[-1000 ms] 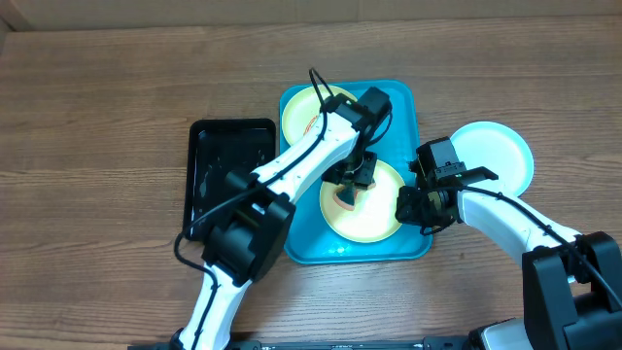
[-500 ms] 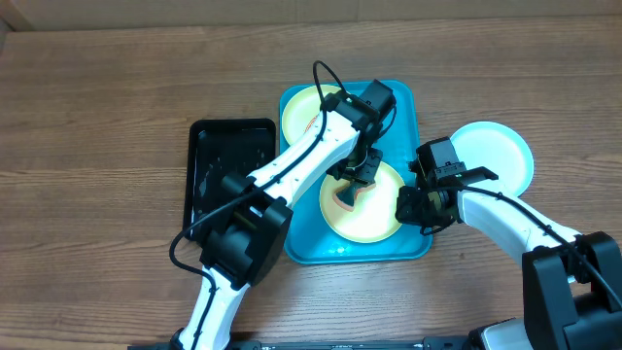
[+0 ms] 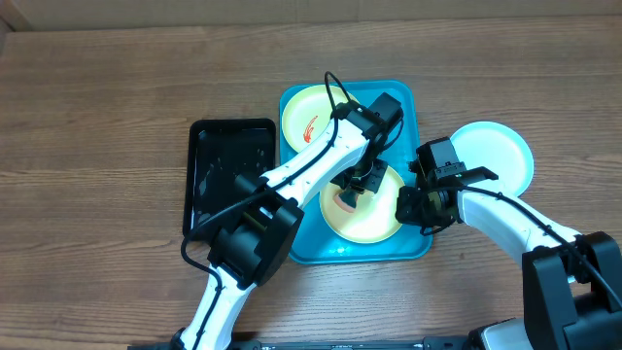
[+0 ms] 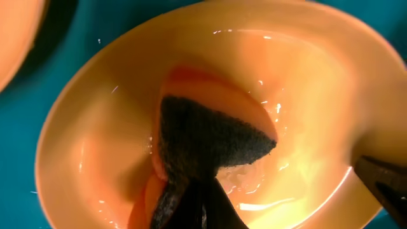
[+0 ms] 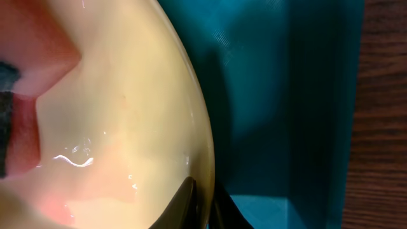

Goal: Clean dirty plates on tray and stack at the side
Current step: 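Continue scrubbing the yellow plate in circles with the left-held sponge, then scrub the remaining plate surface with the sponge in the left gripper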

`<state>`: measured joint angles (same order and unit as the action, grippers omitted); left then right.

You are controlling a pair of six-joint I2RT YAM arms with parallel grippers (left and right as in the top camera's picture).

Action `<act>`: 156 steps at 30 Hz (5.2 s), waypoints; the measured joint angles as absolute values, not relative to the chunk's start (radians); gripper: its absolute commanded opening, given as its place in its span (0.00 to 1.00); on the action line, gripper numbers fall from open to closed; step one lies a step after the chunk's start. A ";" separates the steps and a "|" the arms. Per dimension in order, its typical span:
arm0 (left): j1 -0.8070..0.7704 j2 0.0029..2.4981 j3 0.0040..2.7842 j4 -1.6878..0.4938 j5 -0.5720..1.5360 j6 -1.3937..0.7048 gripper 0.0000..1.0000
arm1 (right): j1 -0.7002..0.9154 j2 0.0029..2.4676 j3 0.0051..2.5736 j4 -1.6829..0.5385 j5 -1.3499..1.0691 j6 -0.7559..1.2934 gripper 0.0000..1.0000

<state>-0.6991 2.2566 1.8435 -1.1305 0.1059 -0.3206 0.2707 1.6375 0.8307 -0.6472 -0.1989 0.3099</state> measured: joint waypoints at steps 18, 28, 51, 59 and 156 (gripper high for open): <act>-0.665 2.260 1.853 -1.143 0.153 -0.448 0.48 | 0.271 1.637 0.831 -0.648 -0.201 0.309 0.08; -0.678 2.260 1.843 -1.123 0.103 -0.408 0.38 | 0.271 1.637 0.831 -0.648 -0.201 0.309 0.08; -0.711 2.262 1.811 -1.035 0.171 -0.501 0.04 | 0.271 1.637 0.831 -0.650 -0.202 0.310 0.07; -0.704 2.264 1.810 -1.231 0.097 -0.527 0.04 | 0.271 1.637 0.831 -0.650 -0.202 0.307 0.07; -0.722 2.313 1.808 -1.306 0.206 -0.538 0.04 | 0.269 1.634 0.831 -0.662 -0.206 0.310 0.04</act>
